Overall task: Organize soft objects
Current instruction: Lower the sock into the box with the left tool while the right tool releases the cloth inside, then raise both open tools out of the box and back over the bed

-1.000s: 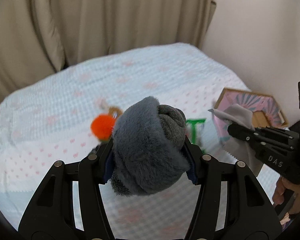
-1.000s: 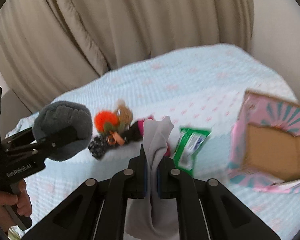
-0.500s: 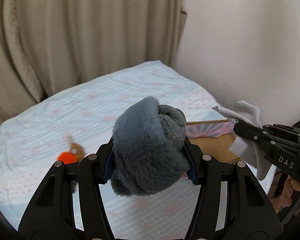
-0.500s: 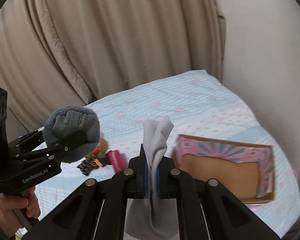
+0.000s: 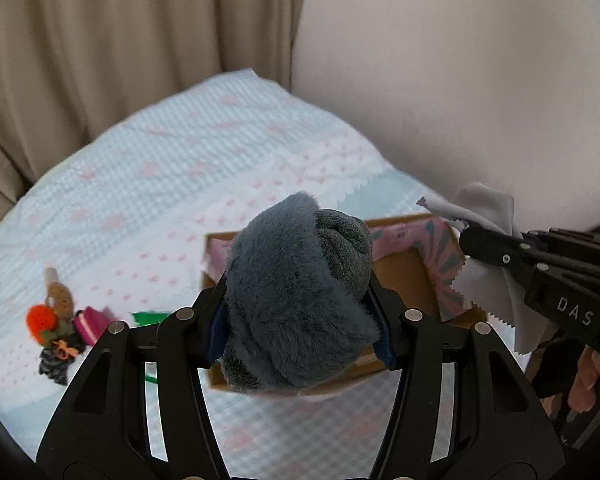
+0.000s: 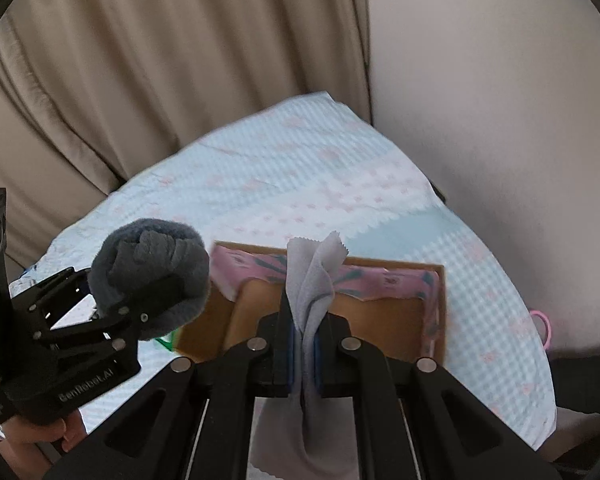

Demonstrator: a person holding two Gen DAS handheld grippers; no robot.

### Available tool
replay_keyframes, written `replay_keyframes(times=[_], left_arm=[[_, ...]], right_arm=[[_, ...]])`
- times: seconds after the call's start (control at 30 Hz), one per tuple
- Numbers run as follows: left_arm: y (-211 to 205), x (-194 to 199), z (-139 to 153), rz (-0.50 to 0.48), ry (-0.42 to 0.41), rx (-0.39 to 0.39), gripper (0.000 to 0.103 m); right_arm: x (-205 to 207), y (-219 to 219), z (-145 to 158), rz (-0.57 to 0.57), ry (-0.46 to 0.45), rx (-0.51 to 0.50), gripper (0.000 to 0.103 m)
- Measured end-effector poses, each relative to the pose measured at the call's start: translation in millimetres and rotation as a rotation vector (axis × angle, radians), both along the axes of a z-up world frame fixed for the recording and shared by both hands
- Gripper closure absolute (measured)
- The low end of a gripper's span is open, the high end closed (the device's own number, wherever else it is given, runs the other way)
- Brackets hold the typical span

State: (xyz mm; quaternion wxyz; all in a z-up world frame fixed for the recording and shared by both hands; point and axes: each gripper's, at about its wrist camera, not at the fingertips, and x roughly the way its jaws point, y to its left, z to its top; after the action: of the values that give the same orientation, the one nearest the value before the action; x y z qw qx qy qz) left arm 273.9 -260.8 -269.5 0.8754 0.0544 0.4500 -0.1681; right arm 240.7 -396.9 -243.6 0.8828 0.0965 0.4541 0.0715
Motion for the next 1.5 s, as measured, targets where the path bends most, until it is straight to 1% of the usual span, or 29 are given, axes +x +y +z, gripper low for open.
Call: replay_keyframes(times=[0.07,0.17,0.23,0.3,0.4,0.47,0.5,0.53,0.57,0.6,0.63,0.67,0.77,0.93,1.03,1.13,1.23,1.3,1.37,1.5], left_arm=[[-10,9,-21,-0.005,0.036,0.023,0.05],[-23,26,-60,-0.009,0.114,0.067,0.05],[-25,33,-82,-0.014,0.152,0.093,0.05],[-31,37,-100,-0.02,0.183,0.117,0.05],[-35,40,-113,-0.026,0.203,0.142,0.049],[-35,41,-112,-0.036,0.195,0.129,0.038],[-35,41,-111,-0.041,0.191,0.125,0.023],[-34,42,-109,-0.044,0.19,0.126,0.006],[-32,44,-107,-0.05,0.19,0.13,0.0],[-30,47,-106,-0.055,0.19,0.13,0.0],[-27,50,-106,-0.054,0.195,0.13,0.0],[-24,52,-105,-0.05,0.2,0.13,0.0],[-13,56,-104,-0.028,0.22,0.131,0.0],[-7,53,-99,-0.017,0.221,0.152,0.0],[-2,49,-89,-0.011,0.207,0.13,0.0],[3,46,-72,-0.005,0.183,0.105,0.0],[10,39,-48,-0.005,0.145,0.075,0.0],[16,32,-26,-0.004,0.11,0.064,0.0],[22,26,-8,-0.004,0.084,0.052,0.0],[41,5,40,0.001,0.012,0.017,0.0]], right_arm=[[13,-8,-19,-0.002,0.042,-0.004,0.096],[27,-18,-50,0.001,0.11,0.004,0.096],[36,-21,-70,-0.001,0.15,0.011,0.096],[44,-25,-90,-0.004,0.188,0.018,0.096],[54,-29,-111,-0.01,0.236,0.027,0.096],[58,-31,-119,-0.011,0.257,0.03,0.096],[59,-31,-121,-0.014,0.265,0.035,0.096],[62,-33,-122,-0.018,0.271,0.05,0.096],[64,-34,-124,-0.021,0.276,0.055,0.088],[66,-35,-124,-0.028,0.285,0.046,0.058],[68,-36,-124,-0.036,0.296,0.034,0.032],[71,-36,-125,-0.039,0.313,0.035,0.0],[73,-36,-129,-0.044,0.306,0.069,0.0],[75,-29,-124,-0.033,0.277,0.055,0.0],[72,-27,-117,-0.029,0.268,0.047,0.0],[66,-25,-103,-0.027,0.246,0.026,0.0],[60,-21,-82,-0.025,0.216,-0.001,0.0],[54,-16,-63,-0.029,0.182,-0.018,0.0],[47,-10,-39,-0.032,0.147,-0.043,0.0],[31,4,6,-0.043,0.084,-0.066,0.0]])
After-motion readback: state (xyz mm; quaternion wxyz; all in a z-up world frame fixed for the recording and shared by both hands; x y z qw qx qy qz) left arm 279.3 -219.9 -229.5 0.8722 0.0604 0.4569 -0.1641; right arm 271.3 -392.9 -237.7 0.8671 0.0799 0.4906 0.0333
